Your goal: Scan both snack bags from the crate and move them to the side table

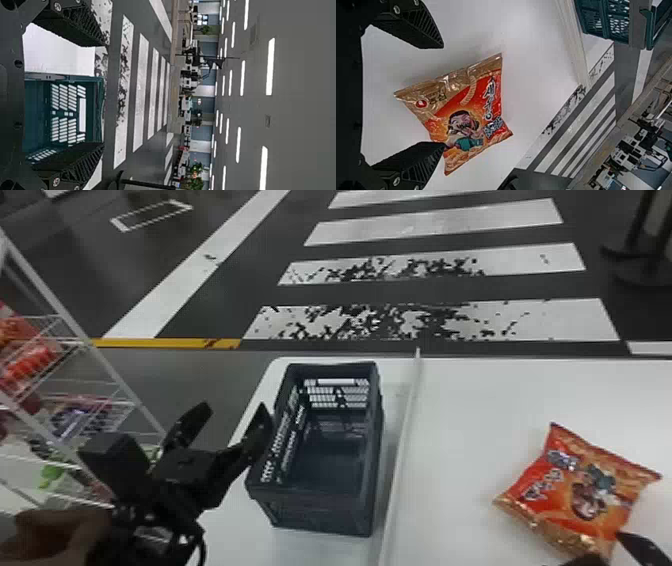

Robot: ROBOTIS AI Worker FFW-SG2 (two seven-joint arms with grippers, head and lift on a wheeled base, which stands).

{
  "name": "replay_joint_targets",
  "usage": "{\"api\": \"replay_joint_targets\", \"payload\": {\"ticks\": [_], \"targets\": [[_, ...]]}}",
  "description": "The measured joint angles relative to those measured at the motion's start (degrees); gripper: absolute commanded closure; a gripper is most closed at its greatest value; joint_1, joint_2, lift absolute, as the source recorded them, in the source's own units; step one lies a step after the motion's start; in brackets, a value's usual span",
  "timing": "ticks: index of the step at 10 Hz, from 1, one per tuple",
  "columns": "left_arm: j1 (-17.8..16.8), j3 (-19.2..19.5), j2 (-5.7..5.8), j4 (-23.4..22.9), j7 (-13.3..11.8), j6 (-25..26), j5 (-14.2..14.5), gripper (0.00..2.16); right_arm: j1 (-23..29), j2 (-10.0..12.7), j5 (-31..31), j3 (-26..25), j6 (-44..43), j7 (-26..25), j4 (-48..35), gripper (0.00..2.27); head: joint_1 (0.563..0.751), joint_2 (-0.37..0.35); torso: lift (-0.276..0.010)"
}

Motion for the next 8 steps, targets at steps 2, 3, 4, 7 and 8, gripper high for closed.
{"api": "replay_joint_targets", "payload": {"ticks": [2,3,4,7,8], "targets": [[-0.5,-1.4,0.02,0.6,-0.2,-0.2,-0.8,0.11,-5.2,2.8,0.3,2.8,3.8,-0.9,1.9,0.12,0.695,0.290,-0.095],[-0.7,-1.8,0.18,0.8,-0.3,-0.2,-0.8,0.11,-7.9,4.8,0.4,4.0,5.0,-0.9,4.1,0.12,0.695,0.297,-0.095],[-0.7,-2.0,0.39,0.9,-0.5,-0.1,-0.8,0.11,-10.7,6.4,0.4,5.3,5.3,-1.7,7.7,0.12,0.695,0.306,-0.095],[-0.7,-2.0,0.69,2.0,-1.4,-0.3,-0.7,0.11,-17.8,8.8,2.1,9.5,4.5,-3.6,18.6,0.12,0.695,0.329,-0.095],[-0.8,-2.1,0.72,2.8,-1.7,-1.0,-0.6,0.11,-19.1,9.1,3.6,10.6,7.0,-3.8,19.0,0.12,0.695,0.328,-0.095]]}}
